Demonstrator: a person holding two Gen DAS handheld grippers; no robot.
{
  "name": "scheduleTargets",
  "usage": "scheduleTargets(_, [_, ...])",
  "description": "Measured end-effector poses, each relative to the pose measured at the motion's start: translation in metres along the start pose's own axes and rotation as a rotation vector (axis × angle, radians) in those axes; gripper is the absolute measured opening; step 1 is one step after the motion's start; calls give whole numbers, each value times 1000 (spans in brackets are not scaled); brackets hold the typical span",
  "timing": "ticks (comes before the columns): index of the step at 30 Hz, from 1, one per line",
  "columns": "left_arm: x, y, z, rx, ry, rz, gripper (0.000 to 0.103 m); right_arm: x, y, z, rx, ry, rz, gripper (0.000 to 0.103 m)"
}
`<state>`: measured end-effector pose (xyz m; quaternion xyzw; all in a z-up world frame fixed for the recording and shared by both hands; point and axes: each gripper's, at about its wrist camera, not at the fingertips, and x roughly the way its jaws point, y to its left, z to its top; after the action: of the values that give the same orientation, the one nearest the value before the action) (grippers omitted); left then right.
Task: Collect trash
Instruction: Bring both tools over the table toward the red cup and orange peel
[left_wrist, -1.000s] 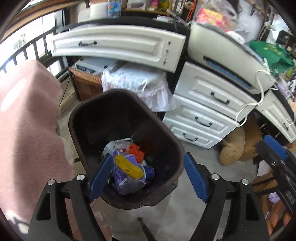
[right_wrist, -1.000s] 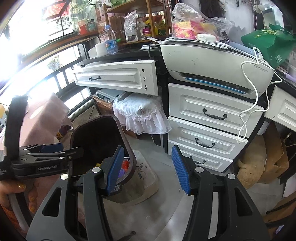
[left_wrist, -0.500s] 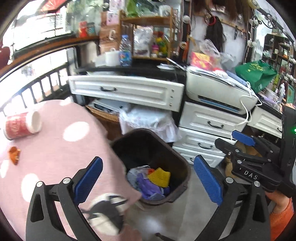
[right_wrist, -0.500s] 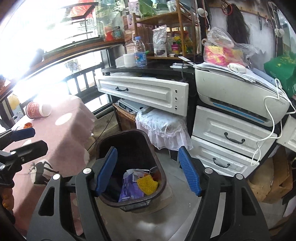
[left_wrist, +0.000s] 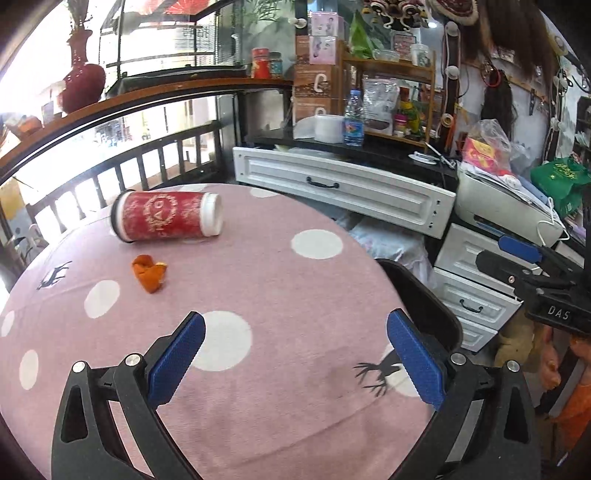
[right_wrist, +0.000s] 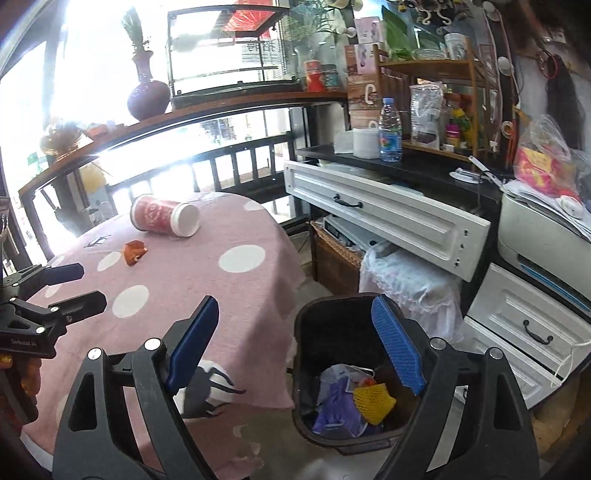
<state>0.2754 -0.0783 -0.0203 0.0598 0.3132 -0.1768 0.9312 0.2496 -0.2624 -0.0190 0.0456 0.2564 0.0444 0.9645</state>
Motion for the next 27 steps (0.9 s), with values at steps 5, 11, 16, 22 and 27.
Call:
scheduleTargets(5, [-5, 43, -11, -37, 25, 104, 97, 12, 36, 11, -54, 9, 64, 85])
scheduleTargets(11, [-4, 95, -18, -120, 64, 135, 97, 22, 71, 20, -103, 21, 127, 86])
scheduleTargets(16, [10, 133, -11, -247, 84, 110, 97, 25, 83, 22, -129, 26, 145, 86])
scheduleTargets(22, [43, 154, 8, -310, 106, 101, 81, 28, 86, 22, -143, 38, 146, 86])
scheduleTargets(27, [78, 162, 22, -333, 145, 89, 71, 37, 86, 23, -164, 56, 139, 86])
